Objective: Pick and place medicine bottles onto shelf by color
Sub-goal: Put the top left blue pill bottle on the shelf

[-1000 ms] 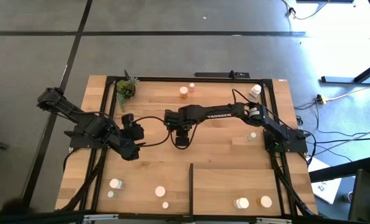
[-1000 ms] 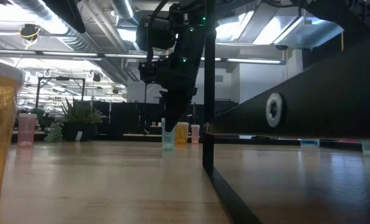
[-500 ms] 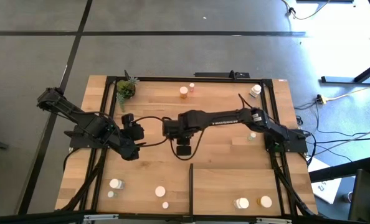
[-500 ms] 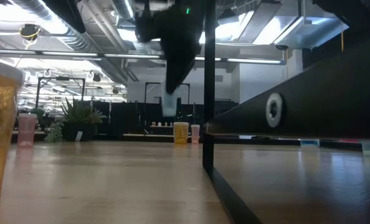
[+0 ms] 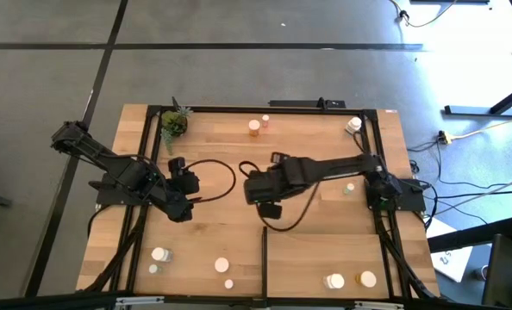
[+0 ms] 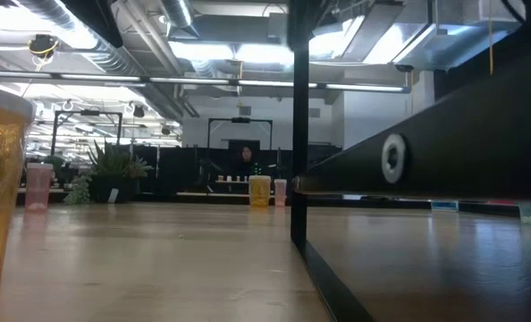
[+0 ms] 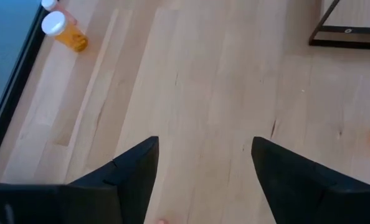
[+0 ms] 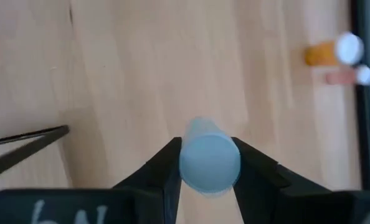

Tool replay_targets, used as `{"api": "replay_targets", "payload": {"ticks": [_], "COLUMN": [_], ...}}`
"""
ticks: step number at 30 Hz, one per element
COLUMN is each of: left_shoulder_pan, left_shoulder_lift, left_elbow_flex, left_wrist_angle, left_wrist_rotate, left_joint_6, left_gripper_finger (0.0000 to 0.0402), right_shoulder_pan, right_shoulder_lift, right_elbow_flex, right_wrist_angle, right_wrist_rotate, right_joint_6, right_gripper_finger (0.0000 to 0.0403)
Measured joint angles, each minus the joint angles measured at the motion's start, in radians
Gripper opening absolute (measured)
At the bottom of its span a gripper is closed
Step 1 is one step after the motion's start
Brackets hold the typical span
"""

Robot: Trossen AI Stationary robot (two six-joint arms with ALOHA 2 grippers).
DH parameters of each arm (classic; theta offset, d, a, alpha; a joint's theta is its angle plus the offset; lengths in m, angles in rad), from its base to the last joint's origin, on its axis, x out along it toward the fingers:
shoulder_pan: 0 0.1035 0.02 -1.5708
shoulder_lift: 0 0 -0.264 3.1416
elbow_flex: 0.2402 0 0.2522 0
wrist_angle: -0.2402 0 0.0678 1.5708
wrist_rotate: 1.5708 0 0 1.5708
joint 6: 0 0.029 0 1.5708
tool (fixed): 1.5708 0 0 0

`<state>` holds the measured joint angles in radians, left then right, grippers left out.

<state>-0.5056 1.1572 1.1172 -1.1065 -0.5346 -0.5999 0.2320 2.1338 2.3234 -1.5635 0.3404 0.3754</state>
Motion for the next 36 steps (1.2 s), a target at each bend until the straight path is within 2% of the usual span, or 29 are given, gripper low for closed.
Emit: {"api": "replay_targets", "payload": {"ticks": [8,19,27,36], "left_shoulder_pan": [0.000,-0.041,-0.099,-0.111], "left_shoulder_lift": [0.000,0.000,0.000,0.000], "left_elbow_flex": [0.000,0.000,0.000,0.000], "left_wrist_angle": [0.002,0.051,0.235,0.279], "left_wrist_rotate": [-0.008,-0.034,-0.035,-0.034], "left_joint_6": [0.001,0.011,0.117,0.142], "left_gripper_finger": [0.0250,0.0250,0.0250,0.0250], "right_shoulder_pan": [0.131,0.351,0.486,0.554], "right_shoulder_lift": [-0.115,-0.136,-0.133,-0.134], "right_elbow_flex": [0.000,-0.024,-0.177,-0.369], "right_wrist_angle": [-0.008,-0.007,0.007,0.262], "right_wrist_rotate": [-0.020,-0.106,-0.164,-0.208], "right_joint_6": [0.203,0.576,0.864,0.957], "right_gripper_finger": [0.0121,0.0122,0.0122,0.0122]}}
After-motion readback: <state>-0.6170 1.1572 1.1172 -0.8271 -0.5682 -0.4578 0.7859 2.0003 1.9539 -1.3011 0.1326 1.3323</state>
